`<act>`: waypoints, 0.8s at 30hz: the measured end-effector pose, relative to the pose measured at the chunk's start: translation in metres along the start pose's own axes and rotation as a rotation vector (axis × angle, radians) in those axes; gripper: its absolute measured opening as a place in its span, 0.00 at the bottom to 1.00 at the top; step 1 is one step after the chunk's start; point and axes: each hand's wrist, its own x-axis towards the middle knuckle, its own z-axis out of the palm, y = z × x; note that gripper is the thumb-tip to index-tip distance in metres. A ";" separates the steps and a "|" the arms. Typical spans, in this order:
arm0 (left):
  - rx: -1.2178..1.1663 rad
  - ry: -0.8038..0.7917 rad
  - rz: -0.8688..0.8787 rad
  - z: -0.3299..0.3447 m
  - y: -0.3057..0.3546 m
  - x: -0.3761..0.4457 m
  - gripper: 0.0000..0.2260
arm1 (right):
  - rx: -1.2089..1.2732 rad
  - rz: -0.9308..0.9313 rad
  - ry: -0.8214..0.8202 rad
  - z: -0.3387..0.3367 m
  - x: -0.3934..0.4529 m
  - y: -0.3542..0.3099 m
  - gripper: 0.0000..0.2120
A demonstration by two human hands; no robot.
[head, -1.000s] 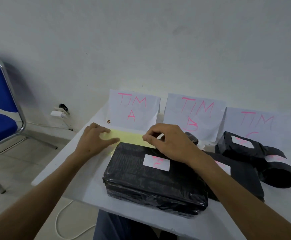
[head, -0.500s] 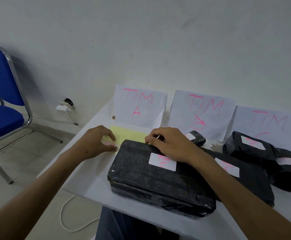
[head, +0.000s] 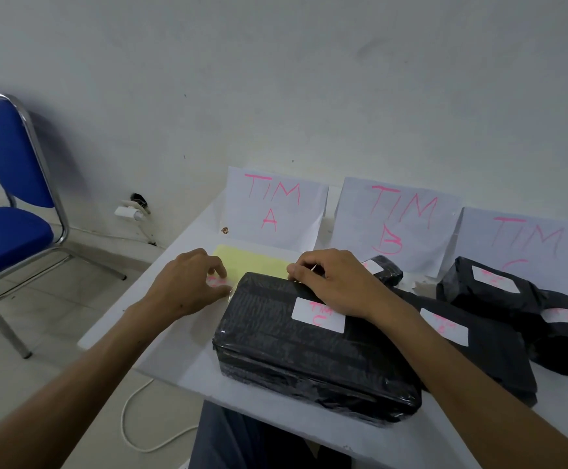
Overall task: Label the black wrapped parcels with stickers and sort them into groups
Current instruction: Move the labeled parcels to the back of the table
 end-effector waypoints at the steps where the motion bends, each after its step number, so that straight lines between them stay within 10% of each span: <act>1: 0.006 0.002 -0.001 0.000 0.001 0.000 0.14 | -0.001 0.000 0.001 0.000 0.000 0.000 0.17; 12: 0.051 -0.021 -0.014 -0.004 0.006 0.000 0.16 | 0.034 0.055 -0.101 -0.003 0.006 -0.001 0.19; 19: -0.034 -0.100 -0.187 -0.007 -0.020 -0.004 0.43 | 0.006 0.105 -0.286 -0.006 0.043 -0.016 0.18; 24: -0.024 -0.010 -0.190 -0.006 -0.014 -0.005 0.35 | -0.018 0.115 -0.394 0.015 0.082 -0.034 0.17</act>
